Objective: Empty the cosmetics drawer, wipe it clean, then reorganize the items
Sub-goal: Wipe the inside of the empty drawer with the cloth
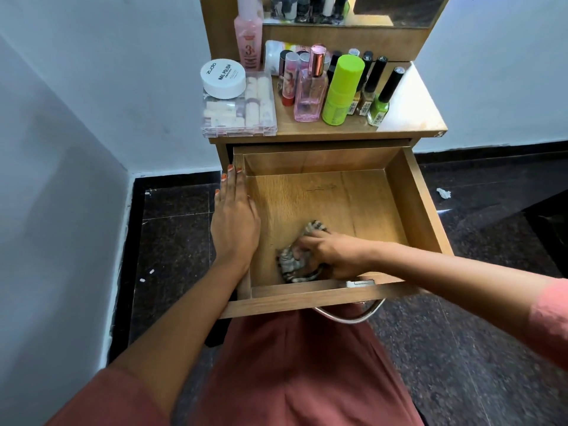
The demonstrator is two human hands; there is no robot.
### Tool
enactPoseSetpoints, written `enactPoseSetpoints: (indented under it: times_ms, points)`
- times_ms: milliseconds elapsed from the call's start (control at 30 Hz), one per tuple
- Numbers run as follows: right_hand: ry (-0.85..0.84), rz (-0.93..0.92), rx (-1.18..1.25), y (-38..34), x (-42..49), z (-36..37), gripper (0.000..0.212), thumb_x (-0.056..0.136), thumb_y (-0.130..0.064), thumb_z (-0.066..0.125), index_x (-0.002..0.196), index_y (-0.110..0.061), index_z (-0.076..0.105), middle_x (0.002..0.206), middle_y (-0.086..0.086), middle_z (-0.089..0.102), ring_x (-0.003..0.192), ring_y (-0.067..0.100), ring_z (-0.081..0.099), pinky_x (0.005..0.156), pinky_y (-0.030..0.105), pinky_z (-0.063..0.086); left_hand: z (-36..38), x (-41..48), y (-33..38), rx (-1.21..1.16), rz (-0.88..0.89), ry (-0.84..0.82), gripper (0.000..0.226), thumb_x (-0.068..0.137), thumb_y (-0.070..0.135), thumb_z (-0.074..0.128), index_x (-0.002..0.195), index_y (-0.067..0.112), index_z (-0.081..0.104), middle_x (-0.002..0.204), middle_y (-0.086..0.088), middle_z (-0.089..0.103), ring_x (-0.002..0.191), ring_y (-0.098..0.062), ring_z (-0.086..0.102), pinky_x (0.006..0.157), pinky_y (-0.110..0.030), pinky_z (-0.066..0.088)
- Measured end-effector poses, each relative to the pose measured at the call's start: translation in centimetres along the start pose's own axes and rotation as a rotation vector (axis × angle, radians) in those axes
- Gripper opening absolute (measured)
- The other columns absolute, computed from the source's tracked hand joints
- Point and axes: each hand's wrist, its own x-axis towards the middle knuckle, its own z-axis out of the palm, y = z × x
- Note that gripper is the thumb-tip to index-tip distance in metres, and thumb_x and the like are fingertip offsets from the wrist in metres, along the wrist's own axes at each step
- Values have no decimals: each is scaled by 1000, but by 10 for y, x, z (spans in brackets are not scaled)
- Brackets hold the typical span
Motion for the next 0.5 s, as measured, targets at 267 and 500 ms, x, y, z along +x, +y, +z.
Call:
enactPoseSetpoints:
  times_ms: [267,500]
  points:
    - [-24,222,58,54,-78,7,38,80,3,51,102,-21,70,126,4,48,108,22,42,92,35,39,0,-1,0,-14,0,10,48,98,12,30,145,9,23,155,-8,17,144,-23,16,119,-36,19]
    - [-47,265,22,33,-57,-1,36,81,-2,51,111,-19,61,128,6,44,111,22,39,78,32,40,0,-2,-1,-6,0,4,48,98,12,28,145,9,21,156,-8,16,144,-21,14,119,-34,16]
